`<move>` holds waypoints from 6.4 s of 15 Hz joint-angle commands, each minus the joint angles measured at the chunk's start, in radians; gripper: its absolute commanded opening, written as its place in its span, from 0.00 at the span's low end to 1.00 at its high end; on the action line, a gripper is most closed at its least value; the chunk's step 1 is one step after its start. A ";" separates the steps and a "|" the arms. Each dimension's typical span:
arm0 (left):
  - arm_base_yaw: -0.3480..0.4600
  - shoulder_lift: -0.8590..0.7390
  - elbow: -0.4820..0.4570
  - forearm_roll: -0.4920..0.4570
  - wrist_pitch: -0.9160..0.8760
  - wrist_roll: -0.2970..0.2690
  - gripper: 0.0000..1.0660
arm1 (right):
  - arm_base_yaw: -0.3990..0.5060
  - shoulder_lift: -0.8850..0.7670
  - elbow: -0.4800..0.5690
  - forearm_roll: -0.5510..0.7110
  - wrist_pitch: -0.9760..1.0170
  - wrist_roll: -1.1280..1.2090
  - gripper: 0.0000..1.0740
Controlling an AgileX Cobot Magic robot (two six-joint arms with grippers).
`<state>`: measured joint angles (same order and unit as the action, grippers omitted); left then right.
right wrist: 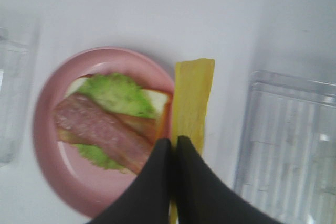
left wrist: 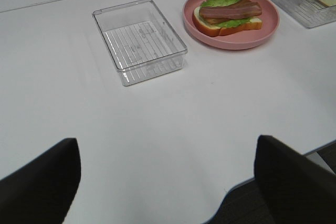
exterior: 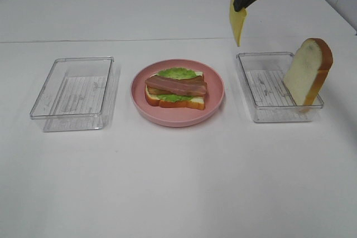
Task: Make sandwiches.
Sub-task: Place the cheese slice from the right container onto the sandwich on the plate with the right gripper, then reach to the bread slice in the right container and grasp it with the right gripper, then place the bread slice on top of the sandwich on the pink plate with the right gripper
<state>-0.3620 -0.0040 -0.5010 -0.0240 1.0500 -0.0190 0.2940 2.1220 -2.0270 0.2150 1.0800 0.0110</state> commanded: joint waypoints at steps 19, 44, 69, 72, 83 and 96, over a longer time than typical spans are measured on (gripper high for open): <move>-0.002 -0.024 0.002 -0.002 -0.004 0.000 0.80 | 0.165 0.223 -0.001 0.244 -0.090 -0.077 0.00; -0.002 -0.024 0.002 -0.002 -0.005 0.000 0.80 | 0.094 0.059 -0.003 -0.282 0.017 0.102 0.61; -0.002 -0.024 0.002 -0.002 -0.005 0.000 0.80 | -0.265 0.057 0.172 -0.151 0.179 -0.020 0.59; -0.002 -0.024 0.002 -0.002 -0.005 0.000 0.80 | -0.265 0.061 0.172 -0.151 0.180 -0.034 0.23; -0.002 -0.024 0.002 -0.002 -0.005 0.000 0.80 | -0.265 -0.080 0.170 -0.004 0.210 -0.062 0.00; -0.002 -0.024 0.002 -0.002 -0.005 0.000 0.80 | -0.176 -0.147 0.584 0.816 -0.096 -0.403 0.00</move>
<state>-0.3620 -0.0040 -0.5010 -0.0240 1.0500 -0.0190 0.1130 1.9780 -1.4540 0.9900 1.0040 -0.3650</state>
